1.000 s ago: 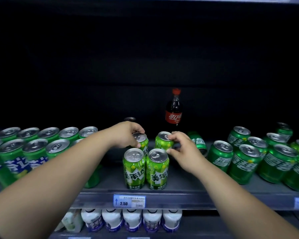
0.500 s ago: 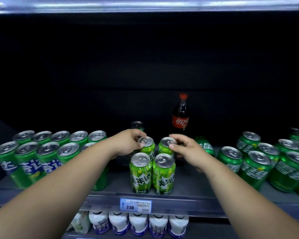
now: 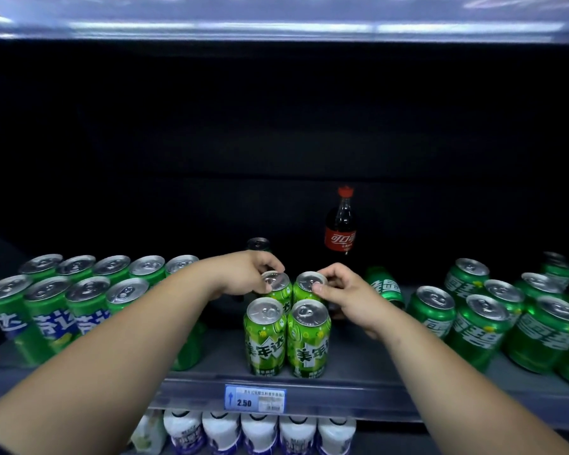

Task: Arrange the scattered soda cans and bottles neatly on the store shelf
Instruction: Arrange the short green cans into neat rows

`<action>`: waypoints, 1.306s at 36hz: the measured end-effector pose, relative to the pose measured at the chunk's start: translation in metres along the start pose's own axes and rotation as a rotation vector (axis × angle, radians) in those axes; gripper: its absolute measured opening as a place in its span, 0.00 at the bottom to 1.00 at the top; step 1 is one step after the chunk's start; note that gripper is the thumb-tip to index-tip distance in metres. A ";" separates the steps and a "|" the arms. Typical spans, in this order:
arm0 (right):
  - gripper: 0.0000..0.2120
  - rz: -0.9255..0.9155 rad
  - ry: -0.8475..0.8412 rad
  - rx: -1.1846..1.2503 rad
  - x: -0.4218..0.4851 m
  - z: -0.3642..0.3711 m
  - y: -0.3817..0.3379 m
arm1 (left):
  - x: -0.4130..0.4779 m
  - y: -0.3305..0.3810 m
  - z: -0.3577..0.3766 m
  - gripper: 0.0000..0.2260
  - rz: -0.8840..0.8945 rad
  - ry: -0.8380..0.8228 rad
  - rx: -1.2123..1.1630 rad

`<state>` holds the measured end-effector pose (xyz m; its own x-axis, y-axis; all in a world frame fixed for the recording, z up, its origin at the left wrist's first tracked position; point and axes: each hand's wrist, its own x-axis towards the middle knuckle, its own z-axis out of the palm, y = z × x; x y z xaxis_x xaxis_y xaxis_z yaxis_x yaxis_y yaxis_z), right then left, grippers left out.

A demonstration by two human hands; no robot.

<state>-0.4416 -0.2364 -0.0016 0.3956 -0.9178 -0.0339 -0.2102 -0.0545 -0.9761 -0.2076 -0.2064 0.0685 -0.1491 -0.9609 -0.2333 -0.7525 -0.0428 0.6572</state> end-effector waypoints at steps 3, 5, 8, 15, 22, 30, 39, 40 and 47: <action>0.05 0.046 -0.039 0.026 -0.003 -0.001 0.000 | -0.001 -0.003 0.001 0.12 0.017 0.019 -0.030; 0.05 0.065 -0.048 0.052 -0.006 -0.002 0.000 | 0.000 -0.006 0.004 0.11 0.029 0.041 -0.031; 0.04 0.053 -0.020 0.053 -0.009 0.001 -0.001 | 0.000 -0.006 0.007 0.12 0.044 0.049 -0.020; 0.02 0.013 0.061 0.058 -0.013 0.013 0.000 | -0.008 -0.007 0.010 0.17 0.020 0.017 -0.118; 0.52 -0.061 -0.172 0.046 -0.045 0.011 0.016 | -0.034 -0.014 0.038 0.27 0.113 0.166 0.042; 0.69 -0.126 -0.087 -0.409 -0.052 0.036 0.018 | -0.046 -0.015 0.062 0.34 0.184 0.217 0.339; 0.64 -0.144 -0.064 -0.441 -0.051 0.048 0.015 | -0.050 -0.027 0.054 0.45 0.186 0.224 0.403; 0.64 -0.142 -0.066 -0.432 -0.050 0.051 0.014 | -0.050 -0.029 0.053 0.47 0.180 0.224 0.401; 0.65 -0.150 -0.062 -0.407 -0.048 0.059 0.016 | -0.055 -0.033 0.047 0.46 0.162 0.186 0.380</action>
<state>-0.4111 -0.1702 -0.0281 0.4990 -0.8632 0.0767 -0.4764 -0.3472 -0.8078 -0.2046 -0.1397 0.0263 -0.1926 -0.9813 0.0068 -0.9162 0.1823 0.3569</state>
